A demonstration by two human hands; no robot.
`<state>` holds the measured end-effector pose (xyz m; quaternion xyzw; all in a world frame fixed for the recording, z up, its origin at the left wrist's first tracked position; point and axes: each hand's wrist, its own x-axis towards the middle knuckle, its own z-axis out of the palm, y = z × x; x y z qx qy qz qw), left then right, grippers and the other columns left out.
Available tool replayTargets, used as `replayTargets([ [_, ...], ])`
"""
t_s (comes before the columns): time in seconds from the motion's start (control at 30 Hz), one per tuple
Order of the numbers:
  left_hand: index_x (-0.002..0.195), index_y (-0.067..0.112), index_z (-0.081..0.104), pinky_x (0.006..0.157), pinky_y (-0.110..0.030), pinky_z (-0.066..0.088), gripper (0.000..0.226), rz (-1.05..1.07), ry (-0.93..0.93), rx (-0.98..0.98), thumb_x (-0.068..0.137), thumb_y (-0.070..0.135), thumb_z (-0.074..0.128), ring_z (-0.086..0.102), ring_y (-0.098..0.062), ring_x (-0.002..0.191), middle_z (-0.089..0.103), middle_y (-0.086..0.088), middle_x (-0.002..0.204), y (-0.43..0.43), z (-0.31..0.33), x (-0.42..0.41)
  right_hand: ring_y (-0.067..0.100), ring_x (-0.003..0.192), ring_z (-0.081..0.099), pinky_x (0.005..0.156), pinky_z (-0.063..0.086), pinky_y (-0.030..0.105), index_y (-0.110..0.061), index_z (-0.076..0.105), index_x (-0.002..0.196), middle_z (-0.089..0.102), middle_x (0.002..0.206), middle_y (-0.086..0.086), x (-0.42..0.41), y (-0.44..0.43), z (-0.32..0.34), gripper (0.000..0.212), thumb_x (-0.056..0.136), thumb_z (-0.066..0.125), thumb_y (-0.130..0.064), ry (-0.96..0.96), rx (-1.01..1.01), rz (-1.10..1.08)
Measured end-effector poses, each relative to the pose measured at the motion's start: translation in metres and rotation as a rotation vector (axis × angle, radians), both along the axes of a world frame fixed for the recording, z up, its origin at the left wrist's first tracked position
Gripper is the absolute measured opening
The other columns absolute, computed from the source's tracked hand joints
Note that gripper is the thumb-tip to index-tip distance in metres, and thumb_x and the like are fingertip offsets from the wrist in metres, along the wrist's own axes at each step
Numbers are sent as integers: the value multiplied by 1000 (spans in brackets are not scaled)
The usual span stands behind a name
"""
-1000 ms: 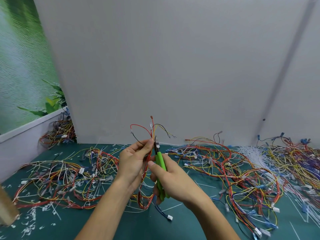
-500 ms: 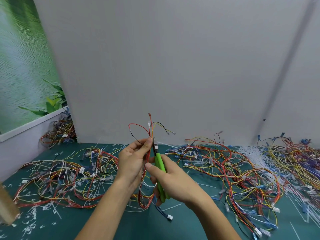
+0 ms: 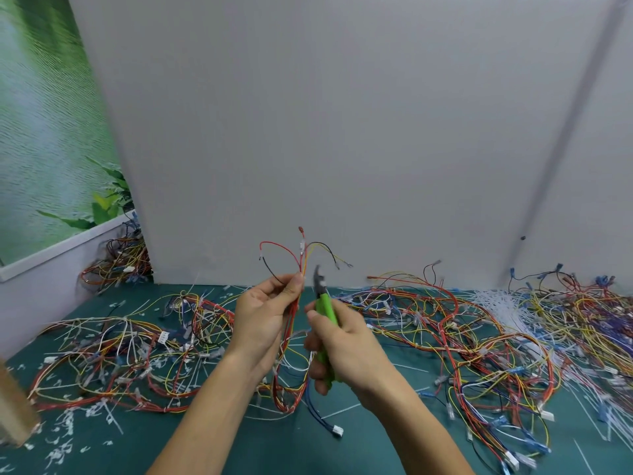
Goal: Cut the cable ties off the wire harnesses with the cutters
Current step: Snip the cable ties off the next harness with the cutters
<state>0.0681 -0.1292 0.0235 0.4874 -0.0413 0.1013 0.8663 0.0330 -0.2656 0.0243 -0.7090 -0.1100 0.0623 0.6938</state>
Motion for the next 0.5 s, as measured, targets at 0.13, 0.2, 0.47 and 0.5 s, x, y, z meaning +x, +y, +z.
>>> replayTargets([
  [0.13,80,15,79,68,-18,53,13,12,-73,63,69,23,80,60,-8,67,70,-1,75,-4,4,-6,19,44,48,38,43,27,-11,52,111,51,75,9,18,-31,10,11,107,51,-21,176,266,-147],
  [0.2,85,14,76,67,-20,53,19,11,-72,39,70,24,80,58,-11,67,68,-3,77,-2,6,-6,20,46,49,39,44,29,-13,49,112,52,71,7,25,-49,15,10,107,52,-21,199,406,-182],
  [0.47,92,8,71,62,-19,52,18,32,-2,-95,76,16,74,56,-10,65,65,-1,72,-4,9,-6,31,61,59,53,55,38,-8,54,133,66,132,17,13,-60,20,54,85,70,-27,198,232,266],
  [0.5,93,8,70,62,-19,53,19,38,4,-114,76,15,73,57,-10,65,66,-1,73,-4,9,-6,31,61,59,52,55,37,-7,56,133,64,136,12,9,-58,21,52,87,67,-27,179,171,388],
])
